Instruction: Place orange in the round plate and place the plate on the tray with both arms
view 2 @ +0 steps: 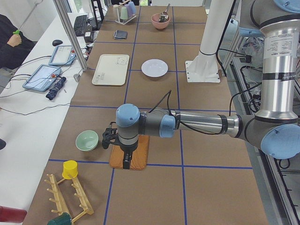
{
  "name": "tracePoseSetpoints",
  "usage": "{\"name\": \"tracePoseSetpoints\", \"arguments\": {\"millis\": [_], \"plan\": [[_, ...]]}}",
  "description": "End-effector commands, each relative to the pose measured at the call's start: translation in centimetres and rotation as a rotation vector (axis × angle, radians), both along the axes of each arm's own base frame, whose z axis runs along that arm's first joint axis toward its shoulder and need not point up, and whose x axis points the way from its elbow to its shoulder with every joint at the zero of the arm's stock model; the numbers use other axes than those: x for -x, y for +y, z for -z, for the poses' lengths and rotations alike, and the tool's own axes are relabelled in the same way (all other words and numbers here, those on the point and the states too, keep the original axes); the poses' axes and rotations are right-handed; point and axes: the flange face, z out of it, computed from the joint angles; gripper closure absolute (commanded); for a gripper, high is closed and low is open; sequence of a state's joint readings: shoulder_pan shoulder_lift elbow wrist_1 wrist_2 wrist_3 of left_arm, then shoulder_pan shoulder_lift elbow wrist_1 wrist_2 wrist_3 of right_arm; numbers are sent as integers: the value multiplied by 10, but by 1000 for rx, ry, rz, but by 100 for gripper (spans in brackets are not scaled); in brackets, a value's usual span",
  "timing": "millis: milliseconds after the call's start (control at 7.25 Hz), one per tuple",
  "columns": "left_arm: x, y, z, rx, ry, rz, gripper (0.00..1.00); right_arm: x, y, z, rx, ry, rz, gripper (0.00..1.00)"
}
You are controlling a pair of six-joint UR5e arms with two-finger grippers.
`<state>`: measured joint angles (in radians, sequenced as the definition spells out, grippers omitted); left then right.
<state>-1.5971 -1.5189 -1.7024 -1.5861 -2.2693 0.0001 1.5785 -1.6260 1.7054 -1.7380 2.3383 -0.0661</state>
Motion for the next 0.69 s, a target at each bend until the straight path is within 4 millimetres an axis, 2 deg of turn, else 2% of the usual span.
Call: {"name": "tracePoseSetpoints", "arguments": {"millis": [0,552], "plan": [[-1,0,1,-1,7,-1,2,0,1,-2,3,5,0,0],[-2,-2,4,-10,7,-6,2,0,1,-1,0,-1,1,0]]}}
